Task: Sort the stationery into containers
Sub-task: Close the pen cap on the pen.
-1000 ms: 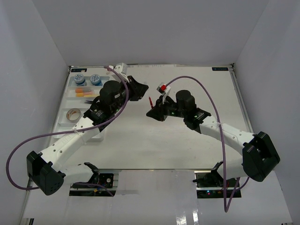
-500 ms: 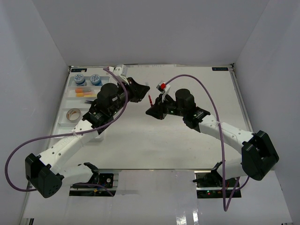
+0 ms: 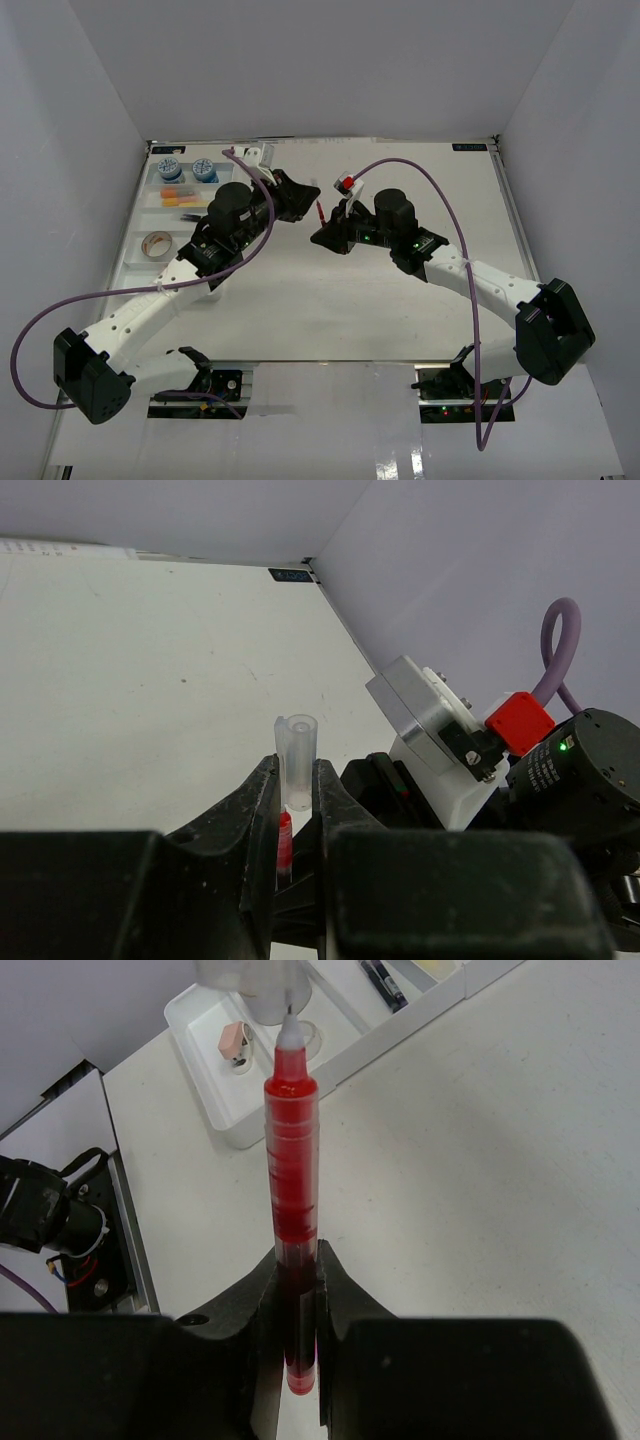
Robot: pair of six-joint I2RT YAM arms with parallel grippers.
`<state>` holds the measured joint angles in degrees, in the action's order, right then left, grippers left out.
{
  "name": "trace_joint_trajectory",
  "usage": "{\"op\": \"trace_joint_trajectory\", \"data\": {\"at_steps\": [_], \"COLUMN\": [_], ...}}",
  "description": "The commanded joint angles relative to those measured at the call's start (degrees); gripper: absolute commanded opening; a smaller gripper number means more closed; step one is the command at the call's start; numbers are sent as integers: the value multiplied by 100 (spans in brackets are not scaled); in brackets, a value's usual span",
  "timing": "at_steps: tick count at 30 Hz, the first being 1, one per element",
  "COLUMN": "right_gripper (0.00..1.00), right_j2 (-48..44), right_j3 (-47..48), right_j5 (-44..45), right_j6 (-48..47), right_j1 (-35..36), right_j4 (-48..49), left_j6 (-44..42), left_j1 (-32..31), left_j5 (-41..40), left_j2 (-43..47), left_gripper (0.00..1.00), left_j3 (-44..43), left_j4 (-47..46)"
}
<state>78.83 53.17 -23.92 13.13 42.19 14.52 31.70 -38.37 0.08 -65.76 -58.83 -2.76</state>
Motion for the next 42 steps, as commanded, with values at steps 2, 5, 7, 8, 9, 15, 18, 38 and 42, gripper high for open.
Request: {"op": "trace_joint_trajectory", "data": {"at_steps": [2, 5, 7, 8, 9, 15, 18, 38, 42], "right_gripper": [8, 8, 8, 8, 8, 8, 8, 8, 8], "right_j2": [-122, -122, -122, -105, -87, -78, -96, -210, -192], "right_j3": [264, 273, 282, 291, 291, 220, 194, 247, 247], "right_j5": [10, 28, -7, -16, -25, -60, -51, 89, 98], "right_j6": [32, 24, 24, 41, 41, 67, 67, 41, 41], "right_j1": [26, 26, 34, 26, 26, 26, 26, 26, 26], "right_j4": [244, 235, 235, 226, 226, 235, 235, 253, 261], "left_j6": [-156, -173, -156, -156, -156, -200, -244, -332, -305], "left_j1": [-21, -13, -13, -13, -21, -13, -13, -21, -21], "left_j5": [-166, -140, -166, -201, -253, -438, -421, -16, 194], "left_j2": [195, 186, 195, 204, 204, 160, 116, 116, 116], "left_gripper": [0, 0, 0, 0, 0, 0, 0, 0, 0], "left_j3": [29, 56, 82, 99, 108, 56, -23, 179, 179], "left_j4": [-172, -198, -233, -242, -259, -453, -514, -391, -392]}}
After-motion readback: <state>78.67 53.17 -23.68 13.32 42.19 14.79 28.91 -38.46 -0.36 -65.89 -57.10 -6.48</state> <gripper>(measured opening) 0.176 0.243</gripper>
